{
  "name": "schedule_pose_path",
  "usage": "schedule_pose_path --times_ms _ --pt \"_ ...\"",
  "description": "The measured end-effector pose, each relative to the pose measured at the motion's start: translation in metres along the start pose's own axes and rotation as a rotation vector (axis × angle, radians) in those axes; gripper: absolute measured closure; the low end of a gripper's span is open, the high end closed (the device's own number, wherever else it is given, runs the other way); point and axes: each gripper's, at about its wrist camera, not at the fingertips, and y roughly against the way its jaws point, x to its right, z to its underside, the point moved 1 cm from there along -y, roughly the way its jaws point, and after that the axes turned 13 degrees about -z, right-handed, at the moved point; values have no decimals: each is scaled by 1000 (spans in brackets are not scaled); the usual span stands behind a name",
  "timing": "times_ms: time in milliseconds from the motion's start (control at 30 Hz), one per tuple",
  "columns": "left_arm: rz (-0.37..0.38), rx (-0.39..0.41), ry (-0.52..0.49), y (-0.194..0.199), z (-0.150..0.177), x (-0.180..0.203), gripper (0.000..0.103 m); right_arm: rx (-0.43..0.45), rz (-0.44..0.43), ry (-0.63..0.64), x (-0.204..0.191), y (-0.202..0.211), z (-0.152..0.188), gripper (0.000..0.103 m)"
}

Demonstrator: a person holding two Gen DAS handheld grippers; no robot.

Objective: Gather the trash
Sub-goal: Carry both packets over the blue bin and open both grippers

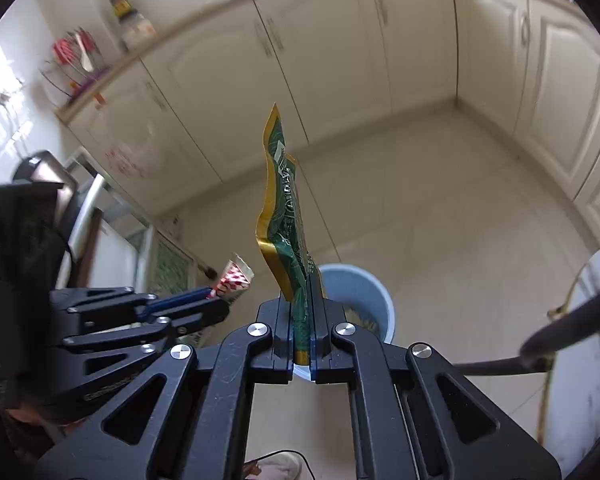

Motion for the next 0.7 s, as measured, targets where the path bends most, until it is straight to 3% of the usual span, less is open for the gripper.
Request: schedule_pose_path --times_ms 200,233,300,333,400,433,467,567,700 --pt "-8 -105 24 -80 -18 -9 98 -107 -72 -109 47 -85 6 93" --pt "-8 -116 26 -91 -21 -11 97 -116 -63 -120 55 -95 7 88" --pt "-20 -150 47 -118 -32 -19 93 -165 -41 -155 72 -117 14 57" --pt "-43 -169 49 -131 -33 -20 91 -172 -19 -169 81 -124 18 57" --pt "-95 -186 47 -151 -38 -24 77 -183 -16 -202 93 -130 25 56" --pt "-105 -189 56 -157 -39 -25 64 -178 -18 -204 96 -130 28 55" --pt "-97 -198 72 -164 -40 -26 59 -174 -10 -196 98 -129 30 50" --pt "-85 -219 110 -173 -38 -23 59 -181 53 -175 100 -122 35 44" --pt "-124 -167 145 -155 -34 -28 59 -162 118 -136 87 -98 32 36"
